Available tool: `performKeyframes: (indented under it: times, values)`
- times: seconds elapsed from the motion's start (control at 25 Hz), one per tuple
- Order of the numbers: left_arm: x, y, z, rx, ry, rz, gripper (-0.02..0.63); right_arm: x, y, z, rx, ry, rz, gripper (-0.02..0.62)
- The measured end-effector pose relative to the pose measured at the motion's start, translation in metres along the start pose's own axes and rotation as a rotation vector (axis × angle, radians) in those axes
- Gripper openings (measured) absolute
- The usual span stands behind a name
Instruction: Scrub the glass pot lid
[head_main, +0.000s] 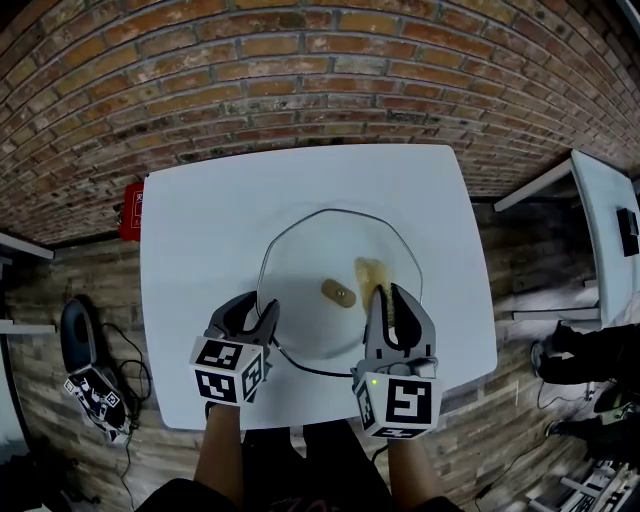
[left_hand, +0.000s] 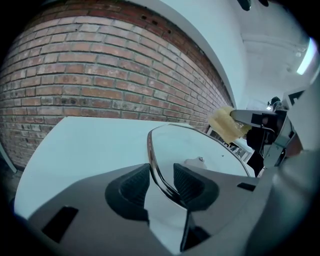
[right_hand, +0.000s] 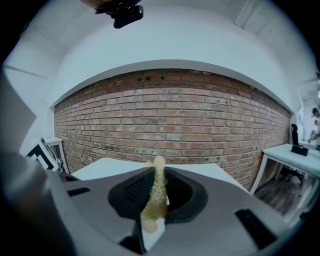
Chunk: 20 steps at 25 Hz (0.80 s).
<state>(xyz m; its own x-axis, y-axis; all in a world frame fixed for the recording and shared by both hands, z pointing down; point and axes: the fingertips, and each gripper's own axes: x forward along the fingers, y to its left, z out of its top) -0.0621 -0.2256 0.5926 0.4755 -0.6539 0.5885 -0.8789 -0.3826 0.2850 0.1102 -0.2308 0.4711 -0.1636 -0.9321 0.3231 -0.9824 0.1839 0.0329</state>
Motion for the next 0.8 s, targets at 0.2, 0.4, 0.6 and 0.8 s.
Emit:
performKeyframes:
  times: [0.2, 0.4, 0.6, 0.8]
  values:
    - [0.0, 0.0, 0.0, -0.007, 0.0, -0.003, 0.152, 0.024, 0.036, 0.011, 0.012, -0.003, 0.077, 0.057]
    - [0.0, -0.001, 0.002, -0.027, -0.009, -0.008, 0.152, 0.054, 0.084, 0.007, 0.012, 0.038, 0.18, 0.058]
    - [-0.001, 0.0, 0.002, -0.03, -0.007, -0.008, 0.152, 0.079, 0.115, -0.015, 0.022, 0.129, 0.249, 0.058]
    - [-0.001, 0.001, 0.001, -0.02, 0.005, -0.006, 0.152, 0.087, 0.104, -0.042, -0.01, 0.215, 0.218, 0.057]
